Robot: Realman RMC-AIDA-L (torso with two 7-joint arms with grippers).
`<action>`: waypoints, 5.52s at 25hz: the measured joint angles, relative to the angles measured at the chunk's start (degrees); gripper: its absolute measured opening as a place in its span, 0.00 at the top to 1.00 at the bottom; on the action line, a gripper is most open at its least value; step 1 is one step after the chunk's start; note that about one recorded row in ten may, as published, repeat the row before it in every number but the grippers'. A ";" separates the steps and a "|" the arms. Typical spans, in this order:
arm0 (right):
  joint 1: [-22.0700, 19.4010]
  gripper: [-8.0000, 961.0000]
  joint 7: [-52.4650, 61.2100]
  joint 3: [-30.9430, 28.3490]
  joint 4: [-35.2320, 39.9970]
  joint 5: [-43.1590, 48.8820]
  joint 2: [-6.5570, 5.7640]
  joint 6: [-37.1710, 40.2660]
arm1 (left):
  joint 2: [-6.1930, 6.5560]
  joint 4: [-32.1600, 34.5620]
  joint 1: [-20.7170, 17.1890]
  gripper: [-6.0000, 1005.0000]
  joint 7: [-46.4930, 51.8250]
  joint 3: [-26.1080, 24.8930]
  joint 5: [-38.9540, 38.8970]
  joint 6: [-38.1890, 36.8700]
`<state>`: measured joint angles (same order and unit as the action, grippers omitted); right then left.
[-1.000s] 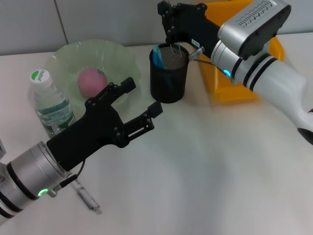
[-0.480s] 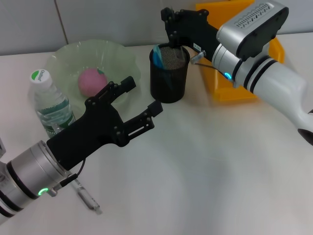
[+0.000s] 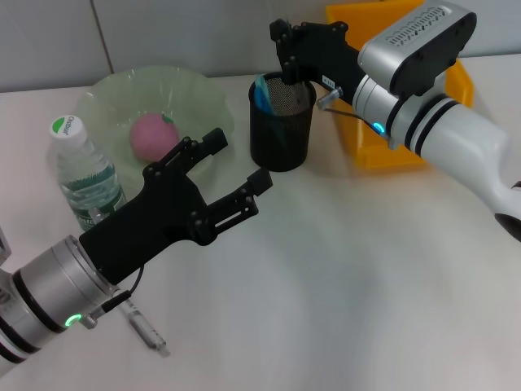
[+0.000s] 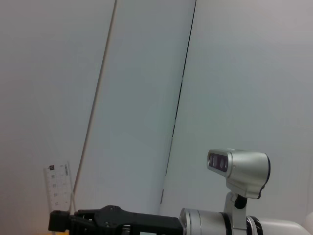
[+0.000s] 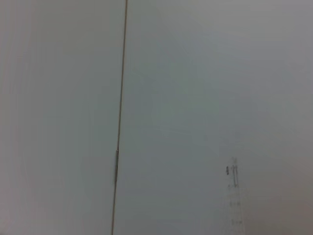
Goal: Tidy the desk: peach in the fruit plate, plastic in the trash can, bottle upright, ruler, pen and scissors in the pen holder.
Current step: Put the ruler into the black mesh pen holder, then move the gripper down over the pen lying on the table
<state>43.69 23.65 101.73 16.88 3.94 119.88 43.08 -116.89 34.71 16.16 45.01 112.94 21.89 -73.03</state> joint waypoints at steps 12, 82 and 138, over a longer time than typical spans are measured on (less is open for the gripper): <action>-0.60 0.96 0.78 0.47 0.00 0.00 0.00 0.34 | -0.01 0.00 -0.11 0.14 -0.06 -0.01 0.07 0.00; -19.98 0.21 49.41 -35.17 7.16 78.78 -14.78 53.27 | 4.29 9.01 0.31 0.15 36.96 -29.42 53.19 -9.69; -17.94 0.21 76.33 -47.18 11.87 93.22 -11.92 53.69 | -0.56 44.95 18.29 0.18 29.95 -26.16 122.33 -22.83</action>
<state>25.75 99.98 54.55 28.74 97.16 107.96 96.77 -117.45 79.66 34.45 74.95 86.78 144.22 -95.87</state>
